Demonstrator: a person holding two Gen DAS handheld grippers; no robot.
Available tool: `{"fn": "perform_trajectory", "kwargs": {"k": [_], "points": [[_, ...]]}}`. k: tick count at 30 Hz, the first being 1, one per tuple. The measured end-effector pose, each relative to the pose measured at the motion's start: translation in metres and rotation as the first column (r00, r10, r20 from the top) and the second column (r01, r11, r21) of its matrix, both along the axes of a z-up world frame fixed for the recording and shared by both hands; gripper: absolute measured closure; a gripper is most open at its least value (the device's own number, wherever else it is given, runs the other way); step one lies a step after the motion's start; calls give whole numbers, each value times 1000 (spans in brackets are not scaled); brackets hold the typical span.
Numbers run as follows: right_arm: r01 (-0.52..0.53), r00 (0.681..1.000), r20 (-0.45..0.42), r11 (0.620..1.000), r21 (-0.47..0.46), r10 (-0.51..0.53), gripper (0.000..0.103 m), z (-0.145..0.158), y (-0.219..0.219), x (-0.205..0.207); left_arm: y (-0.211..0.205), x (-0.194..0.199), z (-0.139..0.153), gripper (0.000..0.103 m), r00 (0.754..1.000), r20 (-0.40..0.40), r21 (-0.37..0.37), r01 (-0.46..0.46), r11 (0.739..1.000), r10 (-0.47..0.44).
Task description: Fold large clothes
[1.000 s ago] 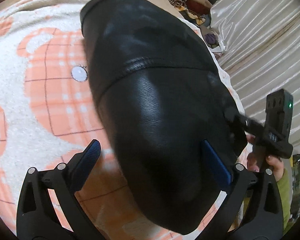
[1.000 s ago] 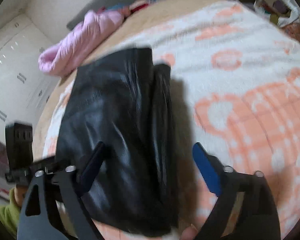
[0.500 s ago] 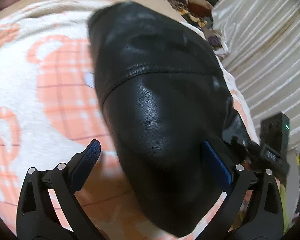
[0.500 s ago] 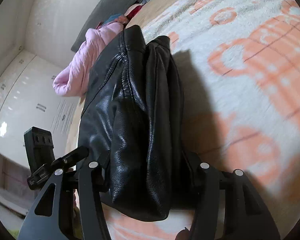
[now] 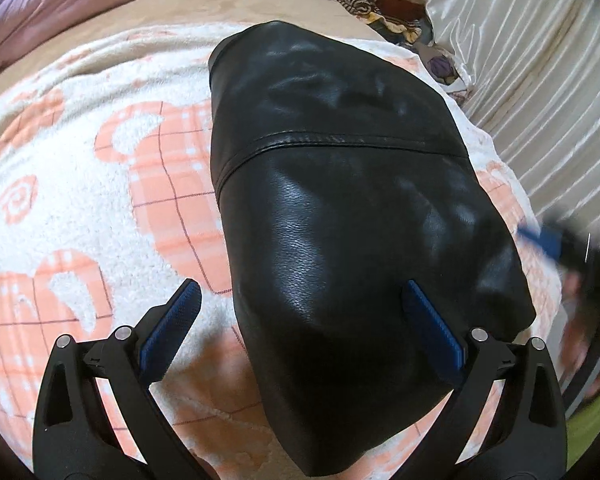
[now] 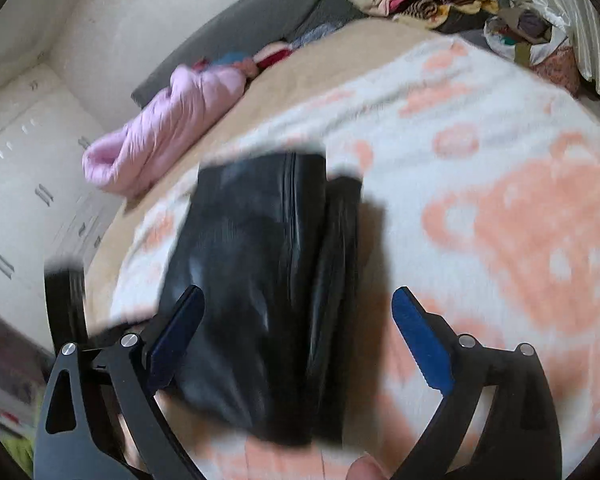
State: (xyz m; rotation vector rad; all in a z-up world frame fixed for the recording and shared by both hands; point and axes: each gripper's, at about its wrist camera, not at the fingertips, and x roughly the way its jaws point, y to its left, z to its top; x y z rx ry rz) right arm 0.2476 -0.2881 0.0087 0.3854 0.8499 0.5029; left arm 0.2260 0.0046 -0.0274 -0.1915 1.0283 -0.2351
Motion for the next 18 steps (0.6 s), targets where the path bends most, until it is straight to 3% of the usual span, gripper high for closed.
{"fn": "perform_trajectory", "kwargs": {"k": [2, 5, 6, 10, 11, 12, 13, 14, 15, 18], "points": [[-7, 1000, -3, 1000, -14, 7, 9, 9, 7, 33, -4, 1, 2, 9, 1000, 7, 20, 6, 1000, -6], [-7, 999, -51, 999, -53, 4, 22, 5, 27, 81, -6, 1, 4, 9, 1000, 14, 41, 18, 999, -18], [4, 998, -63, 998, -63, -8, 27, 2, 35, 91, -6, 1, 4, 9, 1000, 19, 47, 22, 999, -23], [20, 995, -91, 995, -96, -29, 29, -11, 50, 112, -8, 0, 1, 9, 999, 28, 53, 36, 998, -37], [-13, 996, -94, 995, -104, 3, 36, -13, 54, 115, -7, 1, 1, 9, 999, 26, 48, 35, 998, -36], [-35, 995, -92, 994, -99, 26, 61, -12, 57, 114, -7, 1, 1, 9, 999, 25, 47, 37, 998, -38], [-62, 995, -85, 994, -87, 55, 70, -10, 57, 113, -7, 0, 1, 9, 999, 28, 52, 40, 998, -41], [-85, 995, -60, 993, -85, 80, 86, -6, 57, 112, -8, -2, 2, 9, 998, 34, 62, 42, 997, -44], [-99, 995, -41, 992, -80, 96, 92, -1, 60, 110, -8, -3, 3, 9, 998, 40, 70, 46, 996, -49], [-124, 992, 24, 992, -27, 125, 94, 14, 45, 100, -9, -6, 3, 9, 997, 42, 53, 57, 997, -59]]}}
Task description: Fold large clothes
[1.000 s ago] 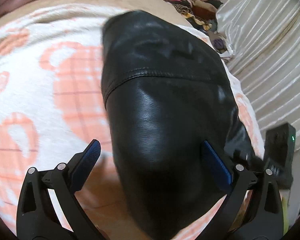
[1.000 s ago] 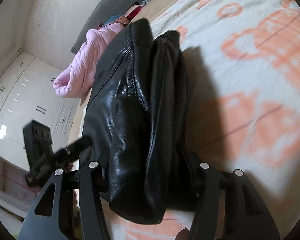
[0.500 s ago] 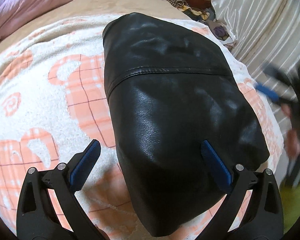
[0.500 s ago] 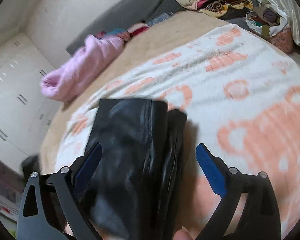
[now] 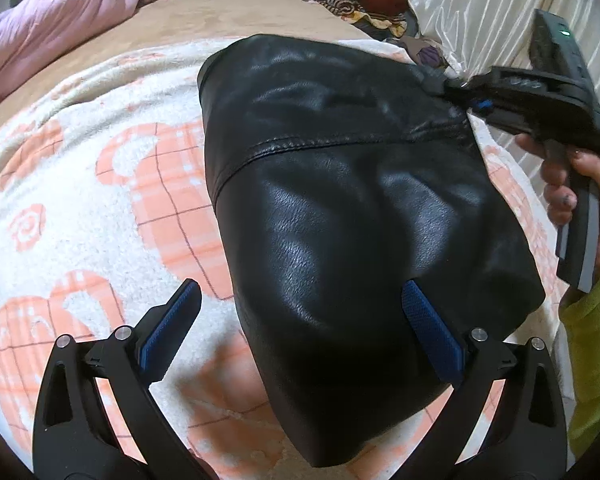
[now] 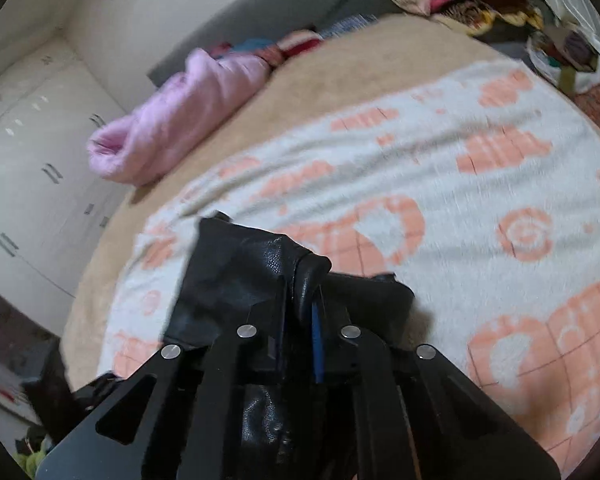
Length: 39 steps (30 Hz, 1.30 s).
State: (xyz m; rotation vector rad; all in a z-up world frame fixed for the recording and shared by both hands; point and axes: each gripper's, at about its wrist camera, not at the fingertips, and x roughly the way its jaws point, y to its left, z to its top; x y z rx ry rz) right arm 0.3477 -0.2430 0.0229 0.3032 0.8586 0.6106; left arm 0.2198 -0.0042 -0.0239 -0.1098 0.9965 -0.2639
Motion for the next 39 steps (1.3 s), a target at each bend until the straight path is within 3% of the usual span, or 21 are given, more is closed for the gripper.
{"fn": "perform_trajectory", "kwargs": {"k": [3, 8, 10, 14, 15, 16, 17, 23, 26, 29, 30, 31, 33, 39], "points": [[2, 1000, 18, 1000, 7, -2, 94, 1, -12, -2, 0, 0, -1, 9, 1000, -7, -31, 13, 999, -13], [51, 998, -41, 997, -65, -54, 92, -38, -20, 6, -4, 2, -7, 9, 999, -24, -38, 27, 999, -28], [78, 996, -43, 991, -106, -83, 80, -50, -18, 5, -3, 4, -9, 9, 999, -33, -54, 28, 998, -29], [102, 994, -15, 988, -112, -105, 74, -55, -17, -7, 1, 6, -12, 9, 998, -50, -68, 29, 997, -32], [104, 994, -12, 988, -110, -106, 63, -52, -18, -10, 2, 7, -12, 9, 998, -54, -76, 24, 997, -28], [106, 994, -17, 988, -108, -109, 39, -49, -20, -14, 3, 6, -12, 9, 998, -53, -80, 19, 997, -23], [98, 995, -18, 991, -93, -100, 35, -44, -23, -23, 4, 6, -12, 9, 999, -51, -81, 15, 997, -19], [50, 999, -23, 999, -5, -50, 31, -31, -42, -79, 7, 2, -10, 9, 999, -50, -103, 16, 995, -21], [31, 998, -60, 999, 28, -29, 31, -37, -50, -108, 7, -2, -9, 9, 999, -47, -113, 7, 994, -12], [30, 994, -103, 997, 73, -22, 38, -48, -56, -128, 11, -5, -9, 9, 999, -52, -130, -4, 992, -2], [33, 994, -107, 996, 83, -24, 44, -50, -56, -132, 11, -7, -10, 9, 999, -52, -131, -5, 991, -2], [38, 993, -111, 995, 88, -28, 63, -53, -56, -136, 12, -9, -10, 9, 999, -53, -131, -6, 991, -1], [28, 994, -110, 996, 86, -19, 77, -60, -49, -142, 13, -10, -9, 9, 999, -54, -130, -7, 991, 0], [19, 998, -59, 995, 97, -13, 81, -46, -27, -154, 15, -11, -4, 9, 999, -47, -96, -25, 995, 20]]}}
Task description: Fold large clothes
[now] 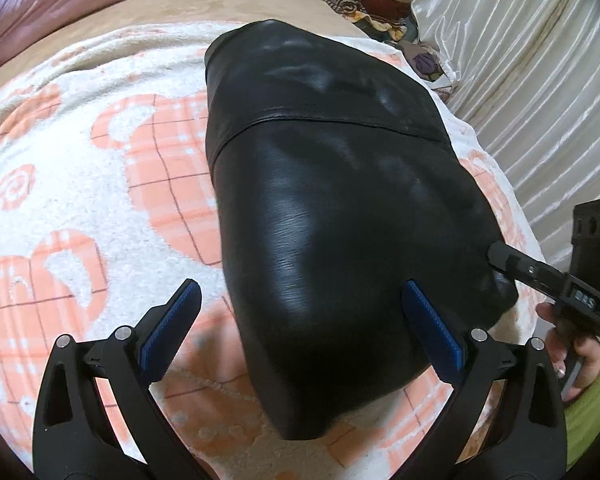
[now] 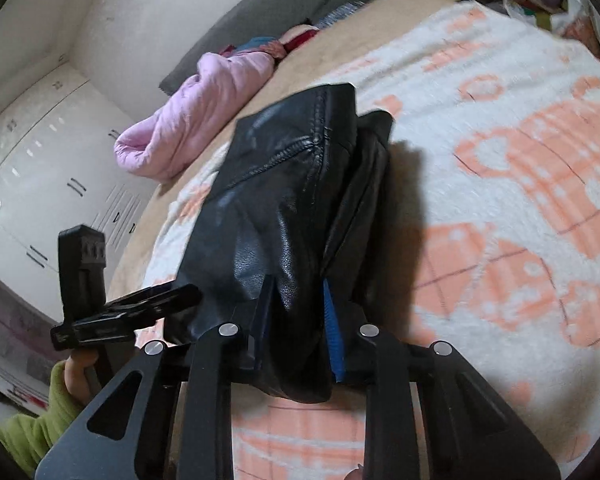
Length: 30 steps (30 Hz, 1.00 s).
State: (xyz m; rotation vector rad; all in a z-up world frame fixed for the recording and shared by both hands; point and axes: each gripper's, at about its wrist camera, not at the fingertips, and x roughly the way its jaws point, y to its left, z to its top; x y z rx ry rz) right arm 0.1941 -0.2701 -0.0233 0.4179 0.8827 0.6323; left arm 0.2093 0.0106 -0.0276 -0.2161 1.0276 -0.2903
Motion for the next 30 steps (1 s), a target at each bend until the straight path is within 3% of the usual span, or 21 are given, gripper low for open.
{"fn": "perform_trajectory", "kwargs": {"k": [3, 6, 13, 21, 28, 30], "points": [[20, 999, 27, 996, -89, -17, 81, -5, 7, -4, -5, 0, 1, 9, 1000, 0, 20, 8, 1000, -8], [40, 999, 9, 993, -108, -39, 79, -18, 2, -4, -9, -1, 0, 9, 1000, -7, 28, 23, 999, -23], [67, 997, 42, 982, -178, -61, 58, -12, 7, -8, -13, -5, 2, 9, 1000, -1, 41, 26, 999, -26], [86, 996, 49, 978, -192, -78, 39, -9, 0, -18, -13, -6, 5, 9, 1000, 6, 44, 15, 999, -15], [115, 992, 76, 970, -215, -101, 14, -1, -2, -26, -13, -9, 11, 9, 1000, 13, 47, -5, 999, 4], [125, 990, 96, 969, -213, -107, 12, 4, -3, -30, -12, -11, 14, 9, 1000, 19, 52, -12, 999, 11]]}}
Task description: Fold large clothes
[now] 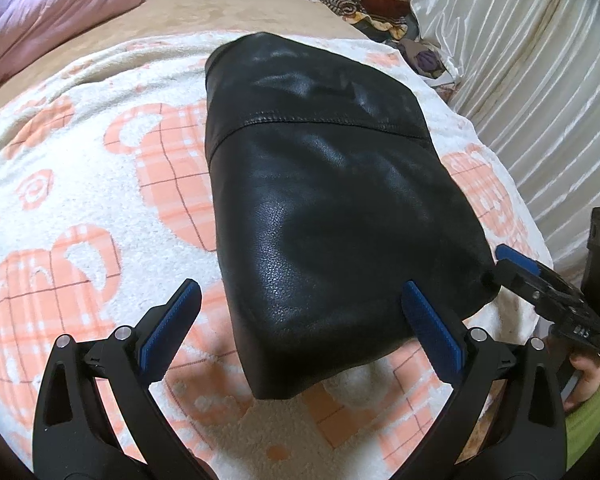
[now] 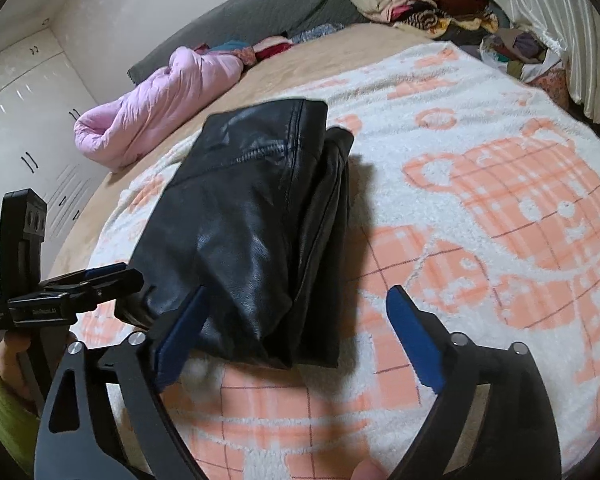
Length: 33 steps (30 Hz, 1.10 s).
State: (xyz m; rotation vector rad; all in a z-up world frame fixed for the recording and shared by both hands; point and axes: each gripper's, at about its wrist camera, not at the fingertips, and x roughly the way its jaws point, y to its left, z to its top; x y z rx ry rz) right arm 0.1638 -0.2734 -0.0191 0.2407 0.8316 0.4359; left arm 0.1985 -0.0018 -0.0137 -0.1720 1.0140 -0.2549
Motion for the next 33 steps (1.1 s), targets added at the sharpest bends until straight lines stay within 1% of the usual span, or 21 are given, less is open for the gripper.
{"fn": "perform_trajectory", "kwargs": {"k": [2, 12, 23, 27, 33], "points": [[11, 1000, 19, 1000, -8, -11, 8, 6, -1, -5, 0, -2, 4, 9, 1000, 8, -3, 0, 1000, 0], [25, 997, 75, 999, -38, -22, 5, 28, -1, -23, 0, -19, 21, 9, 999, 47, -10, -9, 1000, 9], [22, 987, 161, 996, -86, -8, 4, 49, 10, -57, 0, -52, 44, 9, 993, 120, -12, -4, 1000, 6], [8, 981, 193, 997, -77, 7, 4, 55, 13, -71, 1, -64, 50, 9, 990, 144, -12, -7, 1000, 8], [29, 970, 244, 996, -86, -7, 4, 56, 14, -93, 5, -83, 51, 9, 982, 187, -9, -18, 1000, 19]]}}
